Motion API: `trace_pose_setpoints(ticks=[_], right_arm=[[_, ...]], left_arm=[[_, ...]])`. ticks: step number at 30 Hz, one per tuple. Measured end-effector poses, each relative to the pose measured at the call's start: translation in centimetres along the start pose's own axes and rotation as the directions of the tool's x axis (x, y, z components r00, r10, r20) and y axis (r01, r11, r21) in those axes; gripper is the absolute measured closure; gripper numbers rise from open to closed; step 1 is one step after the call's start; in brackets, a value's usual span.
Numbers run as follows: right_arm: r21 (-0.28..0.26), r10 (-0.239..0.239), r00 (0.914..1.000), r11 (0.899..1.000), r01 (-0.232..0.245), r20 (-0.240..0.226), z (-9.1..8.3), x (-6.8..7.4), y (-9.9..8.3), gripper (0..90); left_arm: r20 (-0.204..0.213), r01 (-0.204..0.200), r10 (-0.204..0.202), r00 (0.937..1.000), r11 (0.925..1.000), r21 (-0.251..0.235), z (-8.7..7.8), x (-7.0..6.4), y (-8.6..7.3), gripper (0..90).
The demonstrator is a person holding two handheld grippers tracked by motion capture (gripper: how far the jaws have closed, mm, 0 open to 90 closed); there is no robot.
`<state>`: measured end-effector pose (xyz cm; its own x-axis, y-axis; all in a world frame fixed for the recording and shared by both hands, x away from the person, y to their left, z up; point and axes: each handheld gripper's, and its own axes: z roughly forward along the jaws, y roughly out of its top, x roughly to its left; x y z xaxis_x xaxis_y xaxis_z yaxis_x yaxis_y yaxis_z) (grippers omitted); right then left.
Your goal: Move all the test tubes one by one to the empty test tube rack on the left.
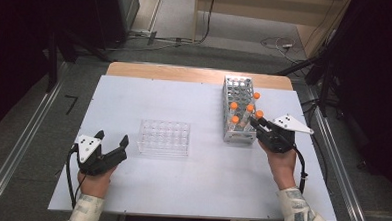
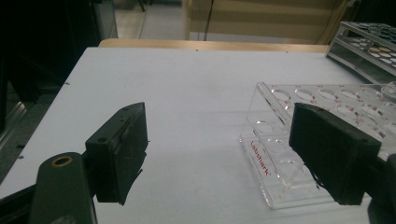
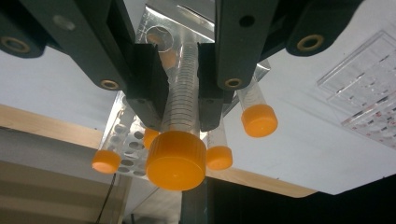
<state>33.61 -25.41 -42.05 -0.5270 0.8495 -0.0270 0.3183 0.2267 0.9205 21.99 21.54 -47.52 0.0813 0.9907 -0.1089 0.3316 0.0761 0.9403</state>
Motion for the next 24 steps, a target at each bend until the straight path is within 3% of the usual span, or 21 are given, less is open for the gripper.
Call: trace_pose_setpoints(ticks=[14, 24], right_arm=[[-0.031, -0.007, 0.9998, 1.0, 0.007, -0.02, -1.8, 0.3, 0.5, 71.2], [-0.013, -0.024, 0.9984, 1.0, 0.024, -0.051, -2.6, 1.2, 0.1, 71.1]], left_arm=[[0.003, 0.006, -0.006, 1.0, 1.0, -0.007, 0.0, 0.0, 0.0, 20.5], [0.014, 0.002, -0.002, 0.9999, 1.0, -0.006, 0.0, -0.1, 0.1, 20.5]])
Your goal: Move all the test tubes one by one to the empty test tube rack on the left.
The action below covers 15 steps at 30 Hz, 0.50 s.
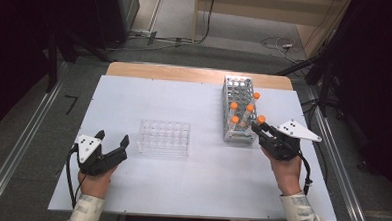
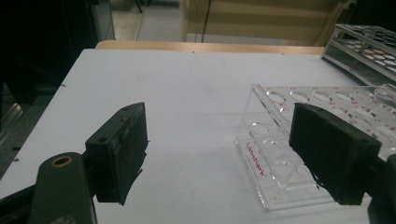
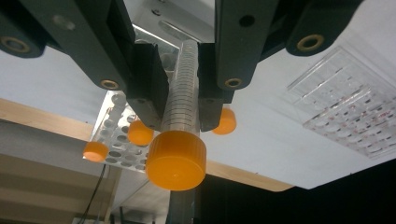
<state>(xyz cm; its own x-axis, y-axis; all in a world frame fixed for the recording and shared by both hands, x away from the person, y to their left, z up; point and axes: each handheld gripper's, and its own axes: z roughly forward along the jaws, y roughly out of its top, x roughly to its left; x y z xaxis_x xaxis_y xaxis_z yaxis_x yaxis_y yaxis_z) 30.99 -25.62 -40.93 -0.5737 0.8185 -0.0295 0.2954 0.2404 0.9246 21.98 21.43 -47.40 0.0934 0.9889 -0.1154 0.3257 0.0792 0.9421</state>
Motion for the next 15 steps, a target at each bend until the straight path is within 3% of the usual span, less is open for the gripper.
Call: trace_pose_setpoints(ticks=[15], right_arm=[[0.052, -0.02, 0.9992, 0.998, 0.022, -0.033, -0.1, 1.2, -1.4, 71.1]], left_arm=[[0.033, -0.004, 0.004, 0.9994, 0.9999, -0.01, -0.4, -0.7, 0.4, 20.3]])
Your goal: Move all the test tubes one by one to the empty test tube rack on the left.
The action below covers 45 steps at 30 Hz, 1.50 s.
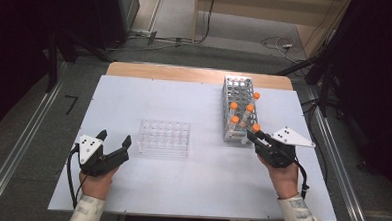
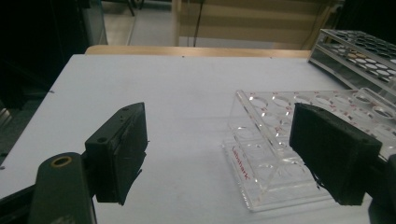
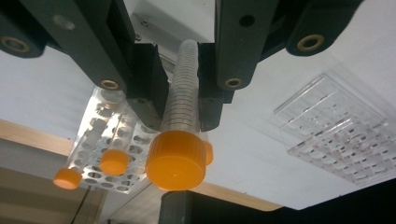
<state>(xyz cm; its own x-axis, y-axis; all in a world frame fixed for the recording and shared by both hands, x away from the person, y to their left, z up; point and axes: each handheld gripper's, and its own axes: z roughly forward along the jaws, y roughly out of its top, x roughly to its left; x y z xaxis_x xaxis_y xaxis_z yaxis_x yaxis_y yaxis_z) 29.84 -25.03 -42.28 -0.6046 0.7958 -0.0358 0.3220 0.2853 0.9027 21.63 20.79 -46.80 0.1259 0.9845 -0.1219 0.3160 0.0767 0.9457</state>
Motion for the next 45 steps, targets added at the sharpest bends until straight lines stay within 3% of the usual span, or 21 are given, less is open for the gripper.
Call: trace_pose_setpoints(ticks=[13, 27, 34, 45], right_arm=[[0.032, -0.032, 0.998, 0.999, 0.033, -0.054, 0.8, 2.1, -0.5, 71.1], [0.059, -0.068, 0.9884, 0.995, 0.077, -0.136, 2.4, 4.8, -0.6, 71.0], [0.063, -0.083, 0.9786, 0.993, 0.097, -0.188, 3.1, 6.2, -0.6, 71.0], [0.06, -0.129, 0.9568, 0.987, 0.149, -0.261, 4.0, 9.0, -0.1, 71.0]], left_arm=[[0.08, -0.037, 0.036, 0.9961, 0.9993, 0.0, -0.3, -2.1, 0.3, 20.3], [0.17, -0.106, 0.102, 0.9801, 0.9944, 0.011, -0.2, -4.7, 0.4, 20.4], [0.227, -0.133, 0.126, 0.9657, 0.9911, 0.015, 0.0, -6.2, 0.5, 20.4], [0.343, -0.146, 0.129, 0.9304, 0.989, 0.024, 0.6, -9.2, 1.0, 21.6]])
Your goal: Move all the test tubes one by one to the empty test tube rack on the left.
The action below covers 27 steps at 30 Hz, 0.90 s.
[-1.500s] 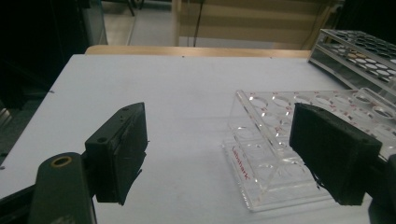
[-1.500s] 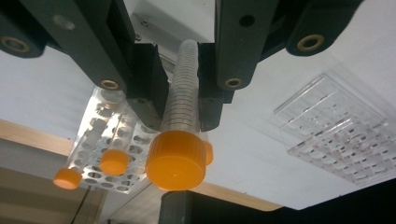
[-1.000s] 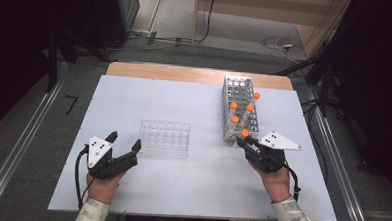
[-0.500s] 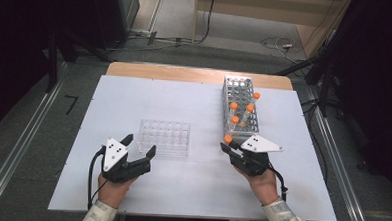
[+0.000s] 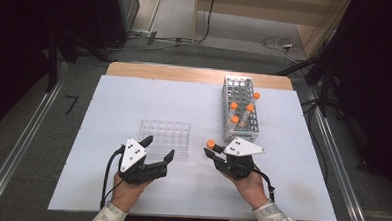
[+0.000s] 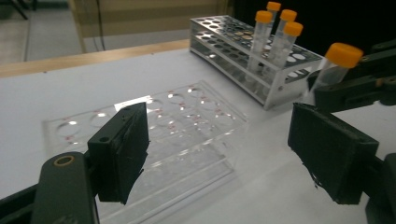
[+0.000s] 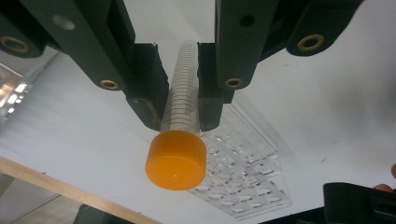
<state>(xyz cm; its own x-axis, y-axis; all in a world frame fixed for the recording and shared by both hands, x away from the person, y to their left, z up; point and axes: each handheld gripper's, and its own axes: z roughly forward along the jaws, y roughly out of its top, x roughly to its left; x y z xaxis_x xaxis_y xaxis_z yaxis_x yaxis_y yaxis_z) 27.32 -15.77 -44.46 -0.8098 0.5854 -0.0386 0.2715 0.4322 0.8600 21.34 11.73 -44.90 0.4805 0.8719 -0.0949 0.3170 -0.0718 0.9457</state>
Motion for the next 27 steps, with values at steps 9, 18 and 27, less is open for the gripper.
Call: trace_pose_setpoints(ticks=[9, 18, 27], right_arm=[[0.015, -0.02, 0.9992, 1.0, 0.021, -0.034, 1.2, 1.1, 0.3, 71.0], [0.033, -0.039, 0.9971, 0.999, 0.042, -0.065, 2.8, 2.0, 0.4, 71.0], [0.043, -0.055, 0.9934, 0.997, 0.06, -0.1, 3.5, 3.3, 0.5, 71.0]], left_arm=[[0.067, -0.023, 0.022, 0.9975, 0.9996, 0.015, 1.2, -1.7, 0.2, 23.6], [0.115, -0.04, 0.039, 0.9926, 0.9992, 0.003, 1.9, -2.7, 0.7, 32.9], [0.148, -0.062, 0.06, 0.9871, 0.9981, 0.006, 2.5, -3.3, 0.7, 50.3]])
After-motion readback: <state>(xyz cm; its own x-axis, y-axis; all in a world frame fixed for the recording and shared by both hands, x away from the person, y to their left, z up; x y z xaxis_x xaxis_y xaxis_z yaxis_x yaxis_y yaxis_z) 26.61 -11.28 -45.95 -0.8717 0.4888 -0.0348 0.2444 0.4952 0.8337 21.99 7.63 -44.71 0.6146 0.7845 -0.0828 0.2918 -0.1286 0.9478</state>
